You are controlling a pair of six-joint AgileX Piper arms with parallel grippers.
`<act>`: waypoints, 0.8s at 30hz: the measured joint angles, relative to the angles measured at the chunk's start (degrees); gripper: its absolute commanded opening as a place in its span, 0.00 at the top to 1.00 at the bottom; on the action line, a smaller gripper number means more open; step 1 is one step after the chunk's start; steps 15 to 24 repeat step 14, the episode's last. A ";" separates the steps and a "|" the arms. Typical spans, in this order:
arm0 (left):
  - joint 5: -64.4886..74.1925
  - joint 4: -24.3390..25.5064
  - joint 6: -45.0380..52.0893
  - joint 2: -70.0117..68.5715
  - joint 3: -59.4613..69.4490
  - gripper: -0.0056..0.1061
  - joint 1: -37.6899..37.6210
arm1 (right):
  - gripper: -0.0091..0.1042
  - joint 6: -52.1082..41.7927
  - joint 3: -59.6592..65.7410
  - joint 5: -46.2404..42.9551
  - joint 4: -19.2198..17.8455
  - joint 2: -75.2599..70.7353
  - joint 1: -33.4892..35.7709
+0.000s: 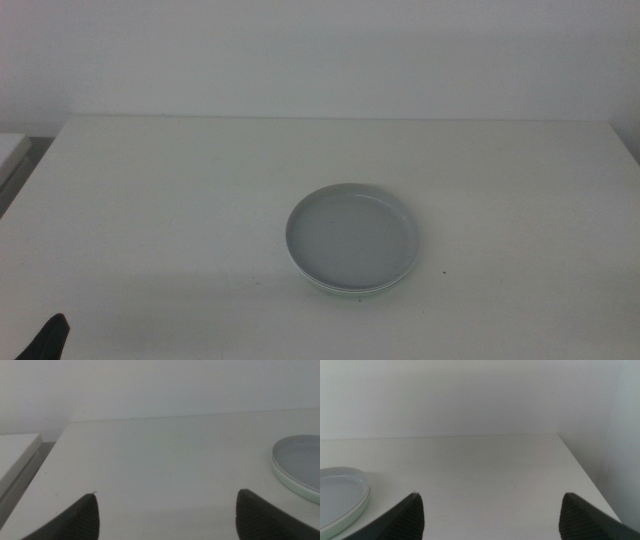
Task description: Stack the three bowls on top of each other.
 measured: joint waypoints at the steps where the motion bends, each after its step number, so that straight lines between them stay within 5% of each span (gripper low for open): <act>1: 0.00 0.00 0.00 0.00 0.00 0.11 0.00 | 0.10 0.00 0.00 -0.12 0.00 0.00 0.00; 24: -3.04 0.00 0.00 -0.13 -0.03 0.11 0.00 | 0.10 0.00 0.00 -0.48 0.00 0.00 0.00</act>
